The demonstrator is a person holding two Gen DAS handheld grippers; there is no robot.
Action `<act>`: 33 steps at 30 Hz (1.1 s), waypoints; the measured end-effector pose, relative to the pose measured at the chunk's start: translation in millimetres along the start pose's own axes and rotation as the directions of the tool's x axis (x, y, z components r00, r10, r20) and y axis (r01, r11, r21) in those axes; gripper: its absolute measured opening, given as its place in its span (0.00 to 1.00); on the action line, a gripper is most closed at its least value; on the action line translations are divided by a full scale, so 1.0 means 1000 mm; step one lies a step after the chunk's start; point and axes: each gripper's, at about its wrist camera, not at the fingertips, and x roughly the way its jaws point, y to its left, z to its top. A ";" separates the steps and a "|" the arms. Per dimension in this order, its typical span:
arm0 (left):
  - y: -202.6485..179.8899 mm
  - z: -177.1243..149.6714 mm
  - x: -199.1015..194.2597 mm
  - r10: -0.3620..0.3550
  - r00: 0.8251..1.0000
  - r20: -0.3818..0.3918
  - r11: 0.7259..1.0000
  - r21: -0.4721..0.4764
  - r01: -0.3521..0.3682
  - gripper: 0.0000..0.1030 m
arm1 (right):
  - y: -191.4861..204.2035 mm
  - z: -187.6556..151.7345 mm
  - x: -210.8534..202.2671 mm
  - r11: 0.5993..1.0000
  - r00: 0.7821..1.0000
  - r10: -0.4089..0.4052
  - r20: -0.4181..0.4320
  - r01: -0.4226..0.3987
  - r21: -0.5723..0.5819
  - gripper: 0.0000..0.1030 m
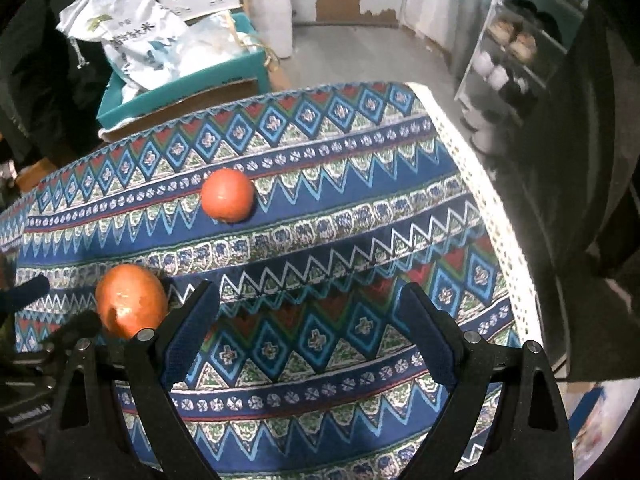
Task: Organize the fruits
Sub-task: 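Move the left tool to the larger orange while the right tool approaches the small orange, then close the left tool on the larger orange while the right tool closes on the small orange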
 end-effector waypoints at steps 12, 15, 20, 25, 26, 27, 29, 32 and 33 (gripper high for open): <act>-0.008 0.004 0.041 -0.072 0.995 -0.075 0.997 -0.040 0.069 0.84 | -0.011 0.001 0.010 1.000 1.000 -0.002 -0.022 0.002 0.029 0.88; -0.007 0.006 0.045 -0.092 0.993 -0.077 0.995 -0.051 0.089 0.82 | -0.010 0.002 0.012 1.000 1.000 0.003 -0.025 -0.003 0.027 0.88; -0.008 0.008 0.054 -0.153 0.984 -0.093 0.988 -0.051 0.149 0.65 | -0.006 0.004 0.019 1.000 0.999 0.007 -0.031 -0.006 0.019 0.88; -0.013 0.008 0.052 -0.135 0.988 -0.079 0.991 -0.023 0.134 0.64 | -0.001 0.010 0.027 0.999 0.999 0.042 -0.027 -0.041 0.026 0.88; -0.013 0.007 0.051 -0.124 0.989 -0.077 0.992 -0.023 0.122 0.64 | 0.001 0.013 0.030 0.998 0.998 0.059 -0.026 -0.058 0.029 0.88; -0.012 0.008 0.050 -0.106 0.992 -0.070 0.994 -0.021 0.104 0.64 | 0.003 0.015 0.032 0.997 0.997 0.068 -0.025 -0.068 0.029 0.88; -0.006 0.011 0.047 -0.094 0.994 -0.054 0.995 -0.022 0.092 0.64 | 0.009 0.021 0.037 0.996 0.996 0.084 -0.025 -0.083 0.016 0.88; 0.010 0.017 0.044 -0.080 0.996 -0.036 0.996 -0.048 0.079 0.64 | 0.020 0.029 0.046 0.997 0.996 0.079 -0.029 -0.080 -0.016 0.88; 0.016 0.019 0.043 -0.077 0.997 -0.032 0.996 -0.056 0.075 0.64 | 0.024 0.032 0.049 0.996 0.996 0.084 -0.033 -0.085 -0.022 0.88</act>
